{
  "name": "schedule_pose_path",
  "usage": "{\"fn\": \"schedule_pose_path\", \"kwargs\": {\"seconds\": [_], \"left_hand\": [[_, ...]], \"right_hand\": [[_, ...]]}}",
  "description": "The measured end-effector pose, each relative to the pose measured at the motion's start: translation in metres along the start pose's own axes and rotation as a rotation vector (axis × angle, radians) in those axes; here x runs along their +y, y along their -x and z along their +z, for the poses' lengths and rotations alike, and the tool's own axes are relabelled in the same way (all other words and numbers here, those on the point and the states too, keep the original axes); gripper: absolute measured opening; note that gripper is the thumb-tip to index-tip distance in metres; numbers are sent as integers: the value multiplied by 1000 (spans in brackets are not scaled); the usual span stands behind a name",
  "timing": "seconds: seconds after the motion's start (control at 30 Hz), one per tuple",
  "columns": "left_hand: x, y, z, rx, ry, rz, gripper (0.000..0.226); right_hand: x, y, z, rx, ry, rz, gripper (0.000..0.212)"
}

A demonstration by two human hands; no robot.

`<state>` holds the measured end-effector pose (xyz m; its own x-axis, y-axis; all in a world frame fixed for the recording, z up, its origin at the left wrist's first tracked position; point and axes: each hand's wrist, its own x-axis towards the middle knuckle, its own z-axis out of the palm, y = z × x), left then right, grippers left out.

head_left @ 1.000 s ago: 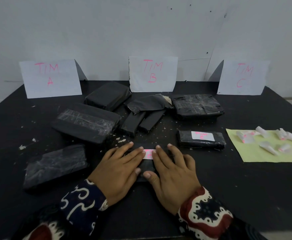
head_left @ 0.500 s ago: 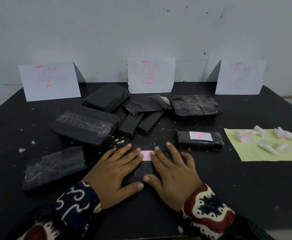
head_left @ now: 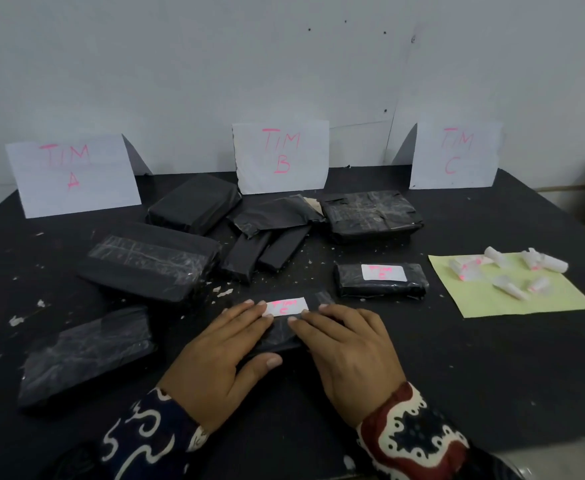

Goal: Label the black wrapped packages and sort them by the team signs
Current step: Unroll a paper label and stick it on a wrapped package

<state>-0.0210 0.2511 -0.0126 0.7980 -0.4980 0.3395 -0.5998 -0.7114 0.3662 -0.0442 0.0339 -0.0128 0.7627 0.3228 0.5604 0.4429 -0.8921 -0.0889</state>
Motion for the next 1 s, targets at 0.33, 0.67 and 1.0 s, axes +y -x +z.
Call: {"fn": "schedule_pose_path", "kwargs": {"seconds": [0.33, 0.67, 1.0], "left_hand": [[25, -17, 4, 36, 162, -46, 73], [26, -28, 13, -300, -95, -94, 75], [36, -99, -3, 78, 173, -219, 51]], "right_hand": [[66, -6, -21, 241, 46, 266, 36], [102, -5, -12, -92, 67, 366, 49], [95, 19, -29, 57, -19, 609, 78]]}}
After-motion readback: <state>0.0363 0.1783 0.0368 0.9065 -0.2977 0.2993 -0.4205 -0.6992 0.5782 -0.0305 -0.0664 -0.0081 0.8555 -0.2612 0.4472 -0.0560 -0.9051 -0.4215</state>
